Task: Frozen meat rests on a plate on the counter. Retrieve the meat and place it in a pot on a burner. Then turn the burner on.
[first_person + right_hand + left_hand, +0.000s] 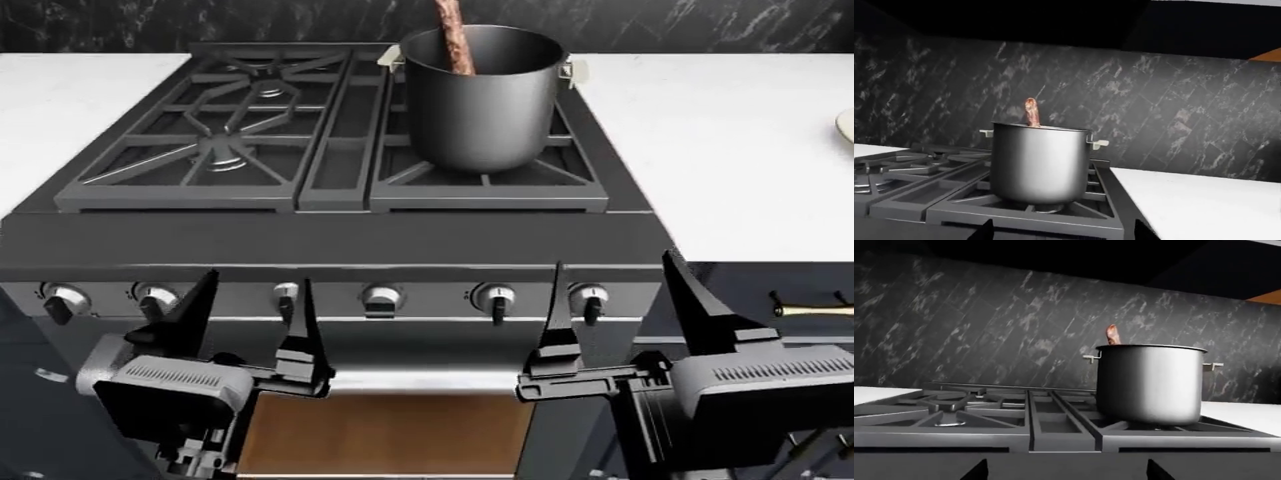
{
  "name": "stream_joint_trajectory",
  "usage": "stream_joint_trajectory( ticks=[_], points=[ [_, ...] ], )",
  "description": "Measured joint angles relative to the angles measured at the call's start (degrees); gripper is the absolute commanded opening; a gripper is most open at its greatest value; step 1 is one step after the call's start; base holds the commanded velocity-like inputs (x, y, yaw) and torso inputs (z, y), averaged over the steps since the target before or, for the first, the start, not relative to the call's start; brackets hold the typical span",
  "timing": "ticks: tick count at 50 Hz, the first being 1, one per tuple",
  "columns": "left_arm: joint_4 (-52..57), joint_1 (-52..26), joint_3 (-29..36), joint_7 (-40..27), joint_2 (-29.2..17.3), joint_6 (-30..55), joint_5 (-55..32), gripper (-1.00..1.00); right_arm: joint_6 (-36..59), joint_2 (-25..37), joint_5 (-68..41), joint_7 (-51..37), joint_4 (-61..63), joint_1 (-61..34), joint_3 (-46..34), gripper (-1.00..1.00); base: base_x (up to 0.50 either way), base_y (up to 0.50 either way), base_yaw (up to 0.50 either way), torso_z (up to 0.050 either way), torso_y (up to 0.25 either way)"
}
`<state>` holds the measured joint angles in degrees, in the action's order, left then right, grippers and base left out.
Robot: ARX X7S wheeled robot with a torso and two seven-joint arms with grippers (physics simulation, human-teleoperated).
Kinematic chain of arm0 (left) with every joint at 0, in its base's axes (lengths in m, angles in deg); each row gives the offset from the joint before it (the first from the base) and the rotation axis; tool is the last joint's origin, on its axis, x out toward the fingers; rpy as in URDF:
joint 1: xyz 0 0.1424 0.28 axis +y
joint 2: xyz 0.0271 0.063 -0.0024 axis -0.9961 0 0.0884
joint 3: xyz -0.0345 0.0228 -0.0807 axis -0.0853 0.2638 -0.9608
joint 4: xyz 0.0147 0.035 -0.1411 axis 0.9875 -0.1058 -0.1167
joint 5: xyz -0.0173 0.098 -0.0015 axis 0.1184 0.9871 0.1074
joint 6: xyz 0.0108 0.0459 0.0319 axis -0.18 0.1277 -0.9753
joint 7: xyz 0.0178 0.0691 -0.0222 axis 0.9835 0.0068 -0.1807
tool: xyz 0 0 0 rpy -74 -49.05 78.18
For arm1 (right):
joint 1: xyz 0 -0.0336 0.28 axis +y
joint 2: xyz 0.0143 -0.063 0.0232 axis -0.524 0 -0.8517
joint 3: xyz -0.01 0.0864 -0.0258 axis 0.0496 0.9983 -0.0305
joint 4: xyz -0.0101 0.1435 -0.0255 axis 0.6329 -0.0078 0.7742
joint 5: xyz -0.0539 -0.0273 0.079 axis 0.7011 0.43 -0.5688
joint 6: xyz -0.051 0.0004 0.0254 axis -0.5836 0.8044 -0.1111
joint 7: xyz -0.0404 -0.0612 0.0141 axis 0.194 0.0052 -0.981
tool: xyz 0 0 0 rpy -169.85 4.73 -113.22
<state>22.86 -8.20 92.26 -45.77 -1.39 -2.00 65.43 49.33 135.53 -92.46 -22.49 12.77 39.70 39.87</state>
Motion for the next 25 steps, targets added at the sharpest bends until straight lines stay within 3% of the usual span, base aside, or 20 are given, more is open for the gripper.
stream_joint_trajectory(
  ticks=[25],
  points=[
    [5.9, 1.2, -0.5, -1.3, -2.6, 2.6, -1.9, 1.0, 3.6, 1.9, -4.0, -2.9, 1.9, 0.2, 1.2, 1.0, 0.0, 0.0, 0.0, -0.05, 0.0]
  ],
)
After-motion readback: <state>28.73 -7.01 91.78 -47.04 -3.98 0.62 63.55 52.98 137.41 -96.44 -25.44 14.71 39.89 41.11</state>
